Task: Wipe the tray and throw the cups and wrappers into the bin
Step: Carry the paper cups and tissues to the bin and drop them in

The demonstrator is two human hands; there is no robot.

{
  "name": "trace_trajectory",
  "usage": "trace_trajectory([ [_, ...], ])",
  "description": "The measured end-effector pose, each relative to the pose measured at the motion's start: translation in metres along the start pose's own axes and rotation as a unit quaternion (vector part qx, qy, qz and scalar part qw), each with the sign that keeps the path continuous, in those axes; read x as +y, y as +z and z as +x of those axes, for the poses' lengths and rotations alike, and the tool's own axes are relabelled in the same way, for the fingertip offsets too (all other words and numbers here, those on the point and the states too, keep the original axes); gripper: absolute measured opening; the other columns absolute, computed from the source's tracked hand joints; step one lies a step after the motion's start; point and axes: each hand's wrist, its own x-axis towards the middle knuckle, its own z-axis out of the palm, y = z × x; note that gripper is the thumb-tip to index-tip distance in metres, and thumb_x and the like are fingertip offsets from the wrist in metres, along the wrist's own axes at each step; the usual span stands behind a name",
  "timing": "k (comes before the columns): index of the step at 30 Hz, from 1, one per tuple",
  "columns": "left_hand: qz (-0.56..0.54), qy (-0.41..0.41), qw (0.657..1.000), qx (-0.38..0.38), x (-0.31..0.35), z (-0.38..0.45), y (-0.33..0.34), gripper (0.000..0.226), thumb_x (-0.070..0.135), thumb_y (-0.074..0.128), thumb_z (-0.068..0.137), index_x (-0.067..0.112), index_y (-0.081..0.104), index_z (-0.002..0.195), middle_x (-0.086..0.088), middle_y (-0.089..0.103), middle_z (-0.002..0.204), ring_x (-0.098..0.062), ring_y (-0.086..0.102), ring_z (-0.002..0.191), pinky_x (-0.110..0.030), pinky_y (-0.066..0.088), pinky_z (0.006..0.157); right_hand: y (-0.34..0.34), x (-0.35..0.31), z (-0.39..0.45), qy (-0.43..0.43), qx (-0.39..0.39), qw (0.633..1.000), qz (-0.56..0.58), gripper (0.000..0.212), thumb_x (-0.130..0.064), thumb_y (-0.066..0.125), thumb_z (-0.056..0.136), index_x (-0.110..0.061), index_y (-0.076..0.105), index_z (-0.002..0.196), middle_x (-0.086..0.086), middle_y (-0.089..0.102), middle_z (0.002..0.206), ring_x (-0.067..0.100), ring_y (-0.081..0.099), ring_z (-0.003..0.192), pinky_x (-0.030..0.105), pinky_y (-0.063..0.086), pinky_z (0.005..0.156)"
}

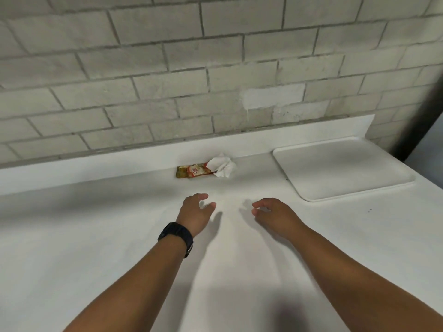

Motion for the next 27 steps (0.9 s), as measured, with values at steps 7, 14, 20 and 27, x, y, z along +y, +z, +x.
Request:
trace_trajectory([
  [7, 0.043, -0.008, 0.999, 0.026, -0.02, 0.072, -0.019, 0.046, 0.038, 0.058, 0.089, 0.021, 0.052, 0.131, -0.005, 0.041, 0.143, -0.023, 0.047, 0.126, -0.035, 0.038, 0.106, 0.016, -0.016, 0.05, -0.003, -0.01, 0.999, -0.039, 0.026, -0.034, 0.065, 0.086, -0.025, 0.067, 0.111, -0.008, 0.059, 0.117, 0.004, 0.057, 0.103, 0.019, 0.037, 0.084],
  [14, 0.266, 0.06, 0.962, -0.001, -0.028, 0.163, -0.029, 0.06, 0.044, 0.051, 0.092, 0.026, 0.033, 0.146, -0.002, 0.019, 0.158, -0.027, 0.016, 0.145, -0.04, 0.021, 0.118, 0.03, -0.028, 0.105, -0.033, 0.01, 0.998, -0.051, 0.025, -0.031, 0.069, 0.084, -0.026, 0.067, 0.109, -0.01, 0.059, 0.115, 0.007, 0.06, 0.111, 0.02, 0.041, 0.091],
  [20, 0.348, 0.11, 0.93, -0.039, -0.037, 0.201, -0.034, 0.054, 0.047, 0.049, 0.093, 0.031, 0.038, 0.144, -0.004, 0.033, 0.153, -0.026, 0.028, 0.141, -0.038, 0.023, 0.116, 0.044, -0.051, 0.156, -0.118, 0.028, 0.977, -0.177, 0.051, -0.032, 0.063, 0.086, -0.027, 0.053, 0.135, 0.002, 0.045, 0.145, 0.024, 0.043, 0.132, 0.032, 0.035, 0.109],
  [27, 0.398, 0.145, 0.906, -0.029, -0.033, 0.193, -0.041, 0.042, 0.043, 0.045, 0.096, 0.031, 0.05, 0.136, -0.005, 0.057, 0.126, -0.027, 0.053, 0.114, -0.034, 0.043, 0.094, 0.065, -0.051, 0.182, -0.14, 0.014, 0.956, -0.258, 0.03, -0.037, 0.052, 0.09, -0.033, 0.063, 0.118, -0.005, 0.057, 0.132, 0.025, 0.051, 0.122, 0.032, 0.046, 0.093],
])
